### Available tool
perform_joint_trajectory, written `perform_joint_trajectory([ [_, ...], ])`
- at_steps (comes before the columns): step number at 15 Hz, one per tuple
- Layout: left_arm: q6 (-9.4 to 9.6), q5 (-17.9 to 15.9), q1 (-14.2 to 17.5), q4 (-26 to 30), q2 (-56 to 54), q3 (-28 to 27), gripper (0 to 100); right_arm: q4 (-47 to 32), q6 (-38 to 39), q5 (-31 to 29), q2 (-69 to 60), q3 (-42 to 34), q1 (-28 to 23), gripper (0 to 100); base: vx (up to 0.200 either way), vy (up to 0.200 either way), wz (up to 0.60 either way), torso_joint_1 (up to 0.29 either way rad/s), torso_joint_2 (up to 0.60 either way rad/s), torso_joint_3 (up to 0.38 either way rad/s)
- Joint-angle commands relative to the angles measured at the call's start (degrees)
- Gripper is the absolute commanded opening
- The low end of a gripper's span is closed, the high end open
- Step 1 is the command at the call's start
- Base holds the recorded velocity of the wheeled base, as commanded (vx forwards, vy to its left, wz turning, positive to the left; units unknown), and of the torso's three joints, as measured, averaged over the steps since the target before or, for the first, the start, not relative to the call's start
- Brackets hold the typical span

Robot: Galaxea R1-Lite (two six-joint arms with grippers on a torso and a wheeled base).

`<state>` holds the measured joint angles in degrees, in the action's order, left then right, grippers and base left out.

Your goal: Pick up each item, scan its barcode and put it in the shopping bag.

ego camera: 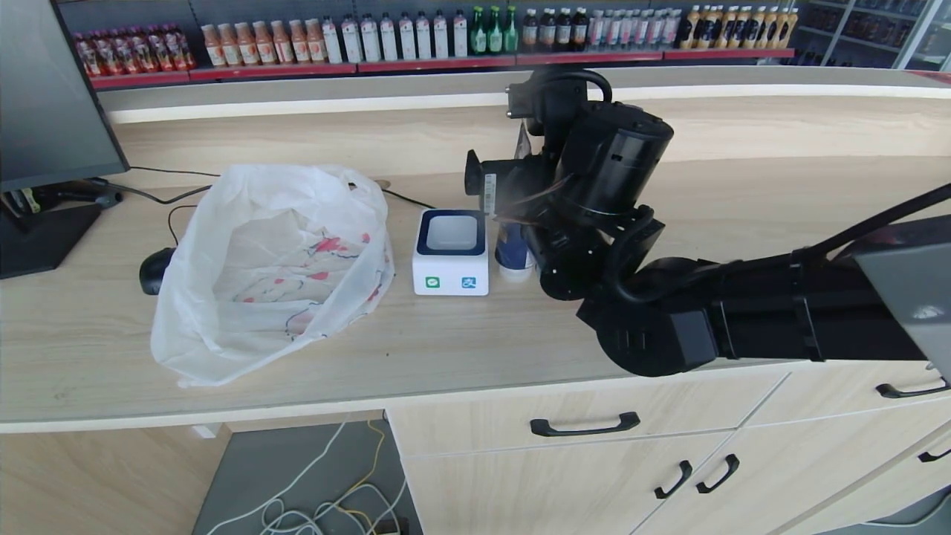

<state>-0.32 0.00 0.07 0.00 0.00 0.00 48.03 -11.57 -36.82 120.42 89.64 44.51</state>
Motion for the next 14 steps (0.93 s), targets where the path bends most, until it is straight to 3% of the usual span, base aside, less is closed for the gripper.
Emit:
perform_joint_trajectory([
  [1,-0.03,0.00,0.01,0.00,0.00,0.00,100,0.13,-0.03,-0.01,0.17,0.01,0.05,100,0.000,0.000,0.00,0.000,0.00,0.000],
  [14,-0.03,0.00,0.01,0.00,0.00,0.00,100,0.48,4.89,-0.71,5.09,1.51,-0.04,100,0.000,0.000,0.00,0.000,0.00,0.000],
])
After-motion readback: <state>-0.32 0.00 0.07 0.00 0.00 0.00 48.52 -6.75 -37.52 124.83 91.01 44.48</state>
